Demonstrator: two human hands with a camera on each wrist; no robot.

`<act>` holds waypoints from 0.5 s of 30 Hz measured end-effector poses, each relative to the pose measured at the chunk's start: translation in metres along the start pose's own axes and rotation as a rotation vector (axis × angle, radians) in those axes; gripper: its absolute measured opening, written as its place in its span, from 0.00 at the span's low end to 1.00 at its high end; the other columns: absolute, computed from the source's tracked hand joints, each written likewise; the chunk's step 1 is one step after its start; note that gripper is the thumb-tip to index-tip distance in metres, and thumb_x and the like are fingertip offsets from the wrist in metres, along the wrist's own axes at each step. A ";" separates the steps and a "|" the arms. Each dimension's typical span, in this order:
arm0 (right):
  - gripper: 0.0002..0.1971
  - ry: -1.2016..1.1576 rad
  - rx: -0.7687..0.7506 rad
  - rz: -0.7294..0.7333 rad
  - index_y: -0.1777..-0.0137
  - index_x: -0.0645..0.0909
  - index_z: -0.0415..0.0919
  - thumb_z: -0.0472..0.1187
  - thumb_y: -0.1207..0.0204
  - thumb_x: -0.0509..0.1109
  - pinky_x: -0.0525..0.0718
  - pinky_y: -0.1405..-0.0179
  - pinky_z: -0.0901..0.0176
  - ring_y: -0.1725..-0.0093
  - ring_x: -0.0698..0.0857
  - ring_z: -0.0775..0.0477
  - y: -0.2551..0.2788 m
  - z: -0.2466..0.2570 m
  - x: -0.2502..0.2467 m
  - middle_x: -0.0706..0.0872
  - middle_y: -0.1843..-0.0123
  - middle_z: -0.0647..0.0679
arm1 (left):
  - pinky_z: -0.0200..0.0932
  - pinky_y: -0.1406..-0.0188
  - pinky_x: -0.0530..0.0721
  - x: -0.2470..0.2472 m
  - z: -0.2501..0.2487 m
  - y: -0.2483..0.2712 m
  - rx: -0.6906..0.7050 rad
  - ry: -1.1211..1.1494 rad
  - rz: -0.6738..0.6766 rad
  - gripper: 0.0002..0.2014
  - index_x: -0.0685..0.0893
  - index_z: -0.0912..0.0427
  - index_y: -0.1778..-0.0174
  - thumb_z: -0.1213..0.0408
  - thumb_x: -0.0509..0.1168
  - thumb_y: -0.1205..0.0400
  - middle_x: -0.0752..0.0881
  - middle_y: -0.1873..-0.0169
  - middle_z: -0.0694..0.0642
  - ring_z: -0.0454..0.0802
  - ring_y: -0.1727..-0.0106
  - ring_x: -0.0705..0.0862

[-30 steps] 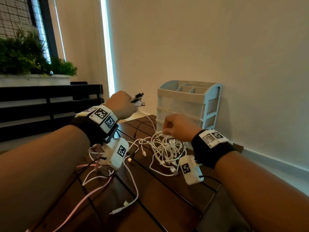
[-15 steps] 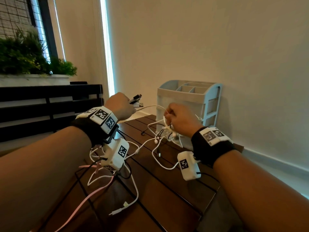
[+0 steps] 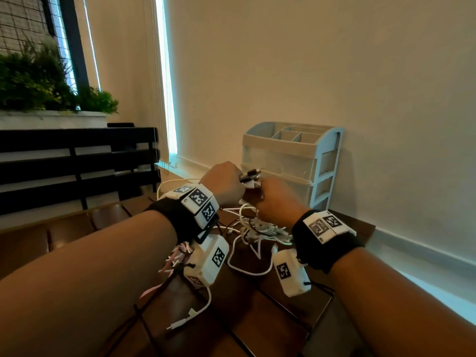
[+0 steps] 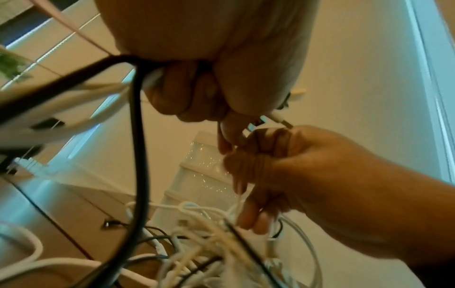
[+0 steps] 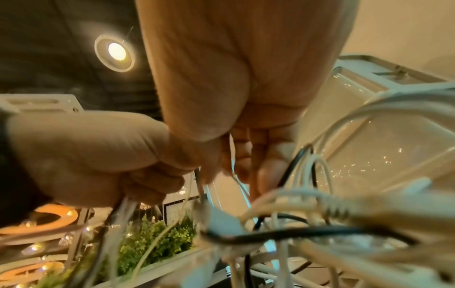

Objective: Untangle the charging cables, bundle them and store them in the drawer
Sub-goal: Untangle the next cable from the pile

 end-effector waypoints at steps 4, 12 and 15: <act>0.14 0.165 0.100 0.294 0.57 0.77 0.45 0.51 0.31 0.77 0.77 0.67 0.61 0.61 0.79 0.52 0.018 -0.008 0.011 0.82 0.60 0.50 | 0.42 0.65 0.74 -0.006 0.003 0.000 -0.044 0.018 -0.048 0.10 0.87 0.63 0.56 0.58 0.68 0.20 0.78 0.72 0.53 0.54 0.62 0.80; 0.07 0.557 -0.028 0.406 0.55 0.88 0.42 0.38 0.26 0.67 0.86 0.54 0.51 0.57 0.85 0.45 0.025 -0.012 0.003 0.87 0.58 0.48 | 0.43 0.64 0.76 -0.024 0.035 -0.010 -0.237 0.224 -0.155 0.17 0.87 0.68 0.54 0.54 0.67 0.20 0.87 0.58 0.63 0.59 0.57 0.84; 0.12 0.617 0.047 0.387 0.51 0.86 0.40 0.47 0.21 0.65 0.82 0.55 0.53 0.55 0.84 0.44 0.016 -0.015 -0.001 0.86 0.55 0.46 | 0.45 0.60 0.79 -0.027 0.034 -0.009 -0.258 0.369 -0.173 0.16 0.89 0.68 0.54 0.55 0.68 0.21 0.89 0.55 0.65 0.59 0.56 0.84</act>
Point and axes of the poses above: each hand's wrist, its own y-axis away from the middle knuckle, its own x-axis out of the palm, z = x × y, the point moved 2 cm from there along -y, towards the middle knuckle
